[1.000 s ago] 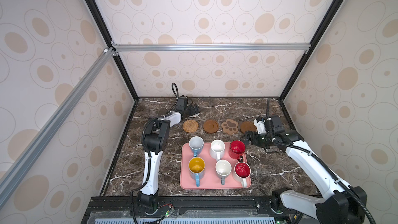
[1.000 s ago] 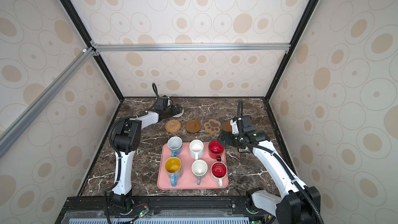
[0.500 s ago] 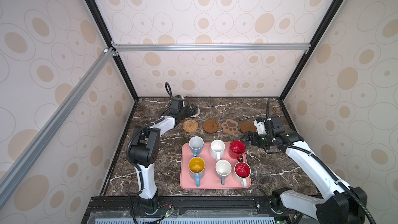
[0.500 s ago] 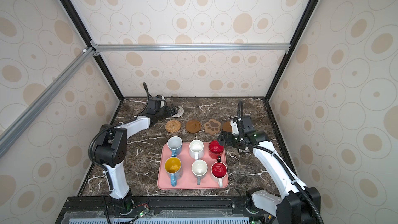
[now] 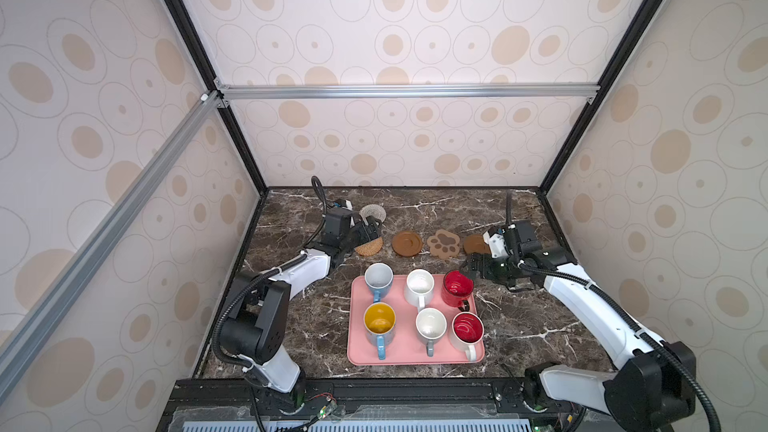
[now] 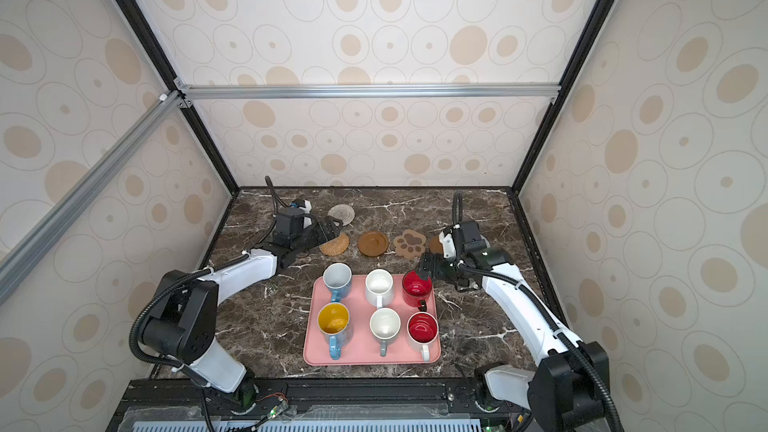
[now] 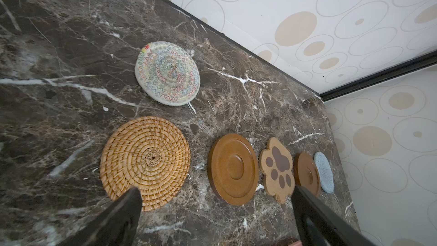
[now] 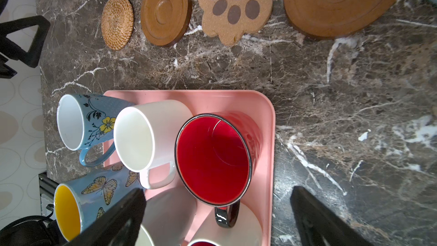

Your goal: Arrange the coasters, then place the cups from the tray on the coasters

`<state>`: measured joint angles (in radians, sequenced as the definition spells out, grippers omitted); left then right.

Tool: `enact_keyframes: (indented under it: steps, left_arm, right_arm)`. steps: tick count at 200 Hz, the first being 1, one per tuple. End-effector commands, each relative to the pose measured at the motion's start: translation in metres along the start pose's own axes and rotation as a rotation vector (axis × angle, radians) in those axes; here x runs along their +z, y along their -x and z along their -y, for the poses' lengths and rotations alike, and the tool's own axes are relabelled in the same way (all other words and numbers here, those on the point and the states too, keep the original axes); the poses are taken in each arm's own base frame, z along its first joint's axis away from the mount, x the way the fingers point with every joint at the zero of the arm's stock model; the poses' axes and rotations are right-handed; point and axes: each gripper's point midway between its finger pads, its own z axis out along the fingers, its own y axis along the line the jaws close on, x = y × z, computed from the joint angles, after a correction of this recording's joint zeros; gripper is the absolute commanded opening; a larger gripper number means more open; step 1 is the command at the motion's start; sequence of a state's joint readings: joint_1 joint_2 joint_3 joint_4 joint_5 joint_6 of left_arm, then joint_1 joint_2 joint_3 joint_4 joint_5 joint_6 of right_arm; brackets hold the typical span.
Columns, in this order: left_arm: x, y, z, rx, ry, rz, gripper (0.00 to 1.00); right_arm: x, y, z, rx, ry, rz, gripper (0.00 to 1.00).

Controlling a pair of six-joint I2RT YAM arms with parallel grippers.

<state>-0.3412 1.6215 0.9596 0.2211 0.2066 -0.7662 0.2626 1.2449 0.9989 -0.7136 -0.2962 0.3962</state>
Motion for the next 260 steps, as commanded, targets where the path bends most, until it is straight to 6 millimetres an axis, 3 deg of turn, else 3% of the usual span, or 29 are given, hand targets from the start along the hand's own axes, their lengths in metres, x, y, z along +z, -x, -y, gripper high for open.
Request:
enact_keyframes:
  steps: [1, 54, 64, 131, 260]
  left_arm:
    - [-0.005, -0.002, 0.003, -0.018, -0.001, 0.015, 1.0]
    - [0.001, -0.008, 0.0, -0.026, 0.002, -0.007, 1.0]
    - [0.002, -0.01, 0.0, -0.027, -0.002, -0.013, 1.0]
    - [0.016, -0.017, 0.002, -0.024, -0.016, -0.057, 1.0]
    - [0.078, -0.03, -0.002, 0.029, 0.005, -0.191, 1.0]
  right_arm:
    - [-0.001, 0.006, -0.006, -0.003, -0.001, -0.004, 1.0]
    - [0.009, 0.009, -0.006, 0.045, -0.001, -0.03, 1.0]
    - [0.011, 0.005, -0.014, 0.019, 0.007, -0.045, 1.0]
    - [0.004, 0.008, -0.023, -0.023, -0.025, -0.062, 1.0]
    - [0.004, 0.004, -0.022, -0.029, -0.051, -0.072, 1.0]
